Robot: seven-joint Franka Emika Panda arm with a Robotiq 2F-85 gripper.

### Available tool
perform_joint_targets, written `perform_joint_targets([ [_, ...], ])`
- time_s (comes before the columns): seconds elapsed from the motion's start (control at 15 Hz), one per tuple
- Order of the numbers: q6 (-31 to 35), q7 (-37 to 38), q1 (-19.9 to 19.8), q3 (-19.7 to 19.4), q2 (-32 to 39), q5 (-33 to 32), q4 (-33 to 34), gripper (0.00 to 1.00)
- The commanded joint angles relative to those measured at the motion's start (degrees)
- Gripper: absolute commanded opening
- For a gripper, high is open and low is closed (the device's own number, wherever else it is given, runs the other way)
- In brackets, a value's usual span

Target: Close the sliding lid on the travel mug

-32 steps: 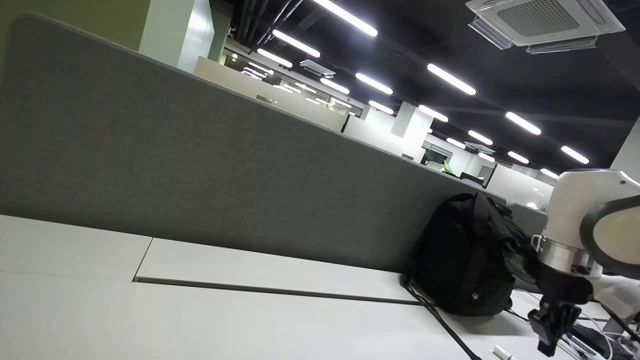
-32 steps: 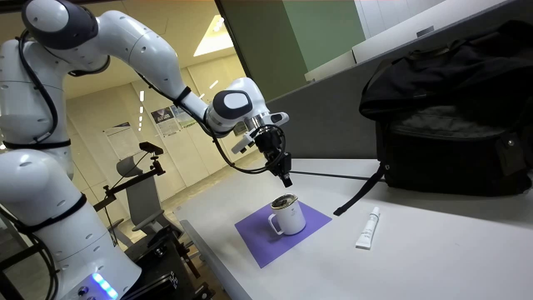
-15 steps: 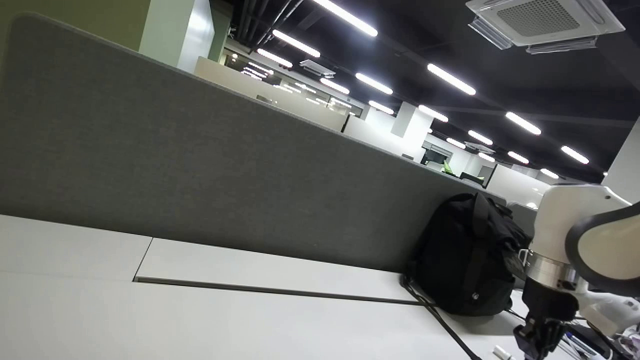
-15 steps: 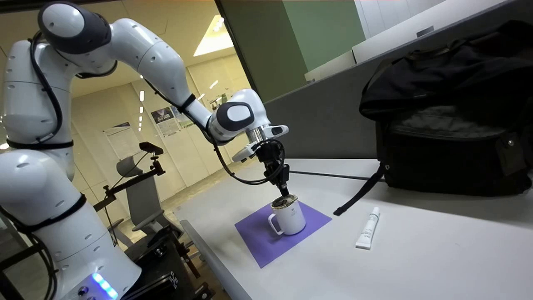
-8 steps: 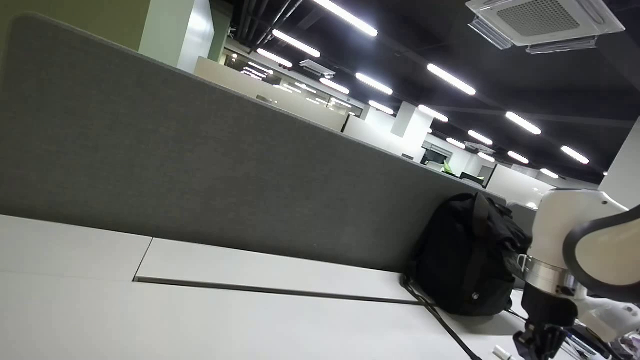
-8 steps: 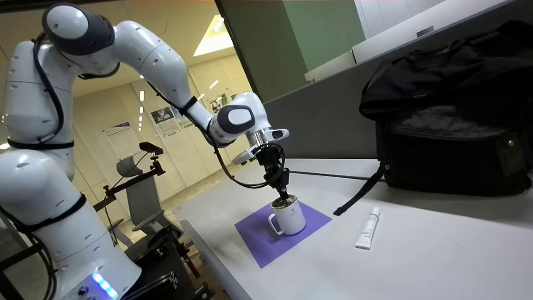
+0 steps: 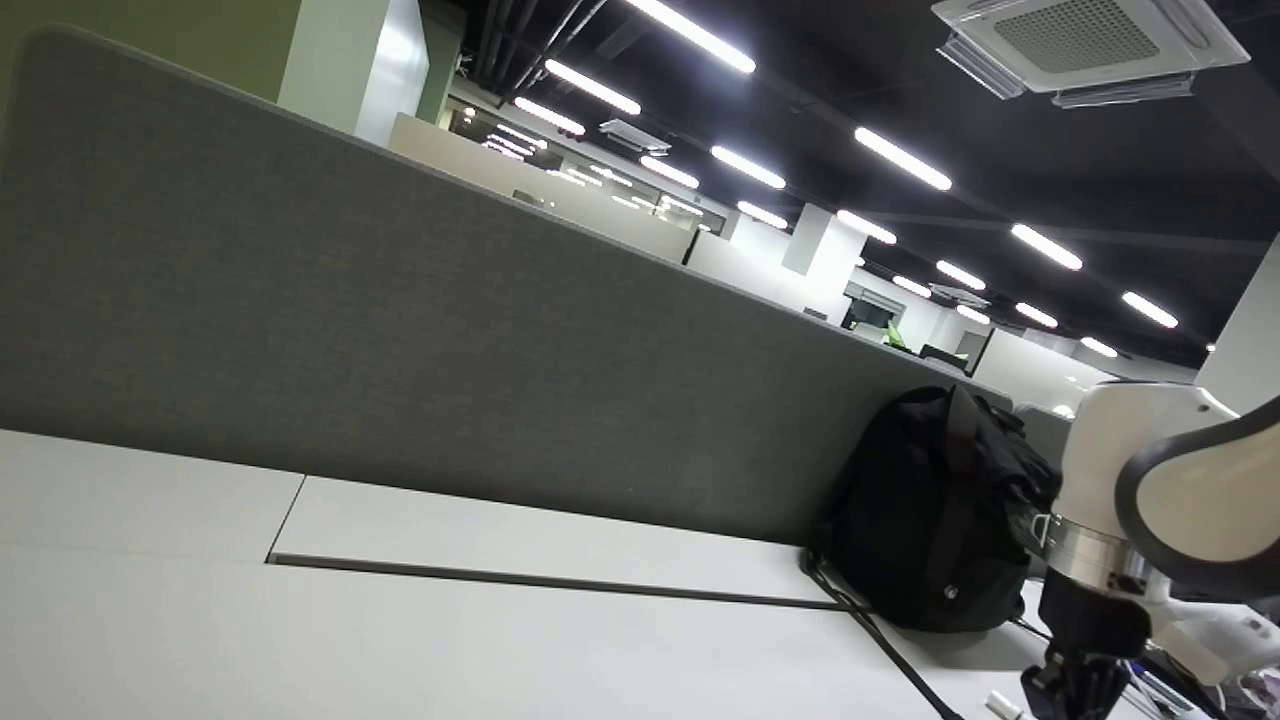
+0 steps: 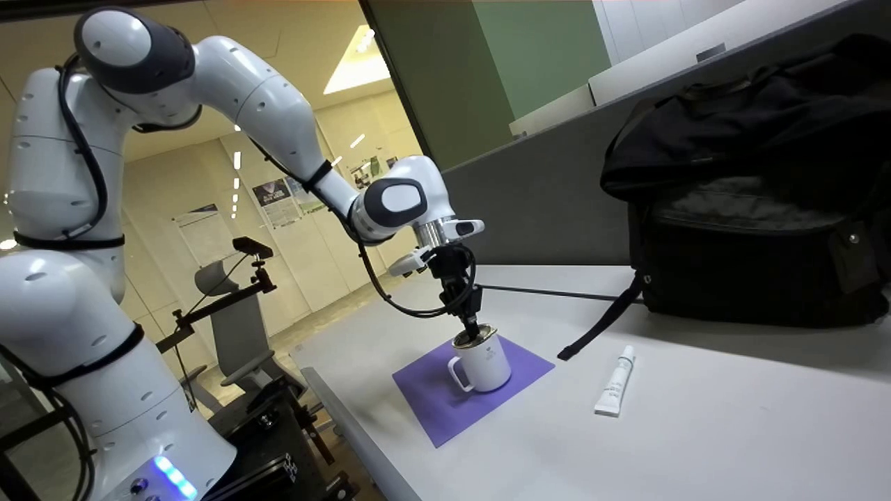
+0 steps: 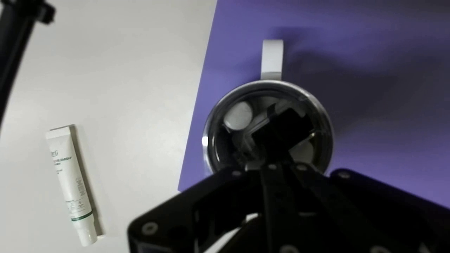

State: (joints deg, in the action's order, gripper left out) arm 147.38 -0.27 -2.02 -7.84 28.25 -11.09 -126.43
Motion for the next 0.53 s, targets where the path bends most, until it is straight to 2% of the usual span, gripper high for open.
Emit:
perform_joint_targets([
  [0.0,-4.02,-5.19,-3.93,4.24,0.84,6.35,2.02,0.00],
  [0.2,-4.33,-4.64,-3.86,3.53,0.68,7.19,2.43,0.00],
  [0.47,-2.92,-3.49,-3.40,1.19,-5.14,5.51,0.11,0.00],
])
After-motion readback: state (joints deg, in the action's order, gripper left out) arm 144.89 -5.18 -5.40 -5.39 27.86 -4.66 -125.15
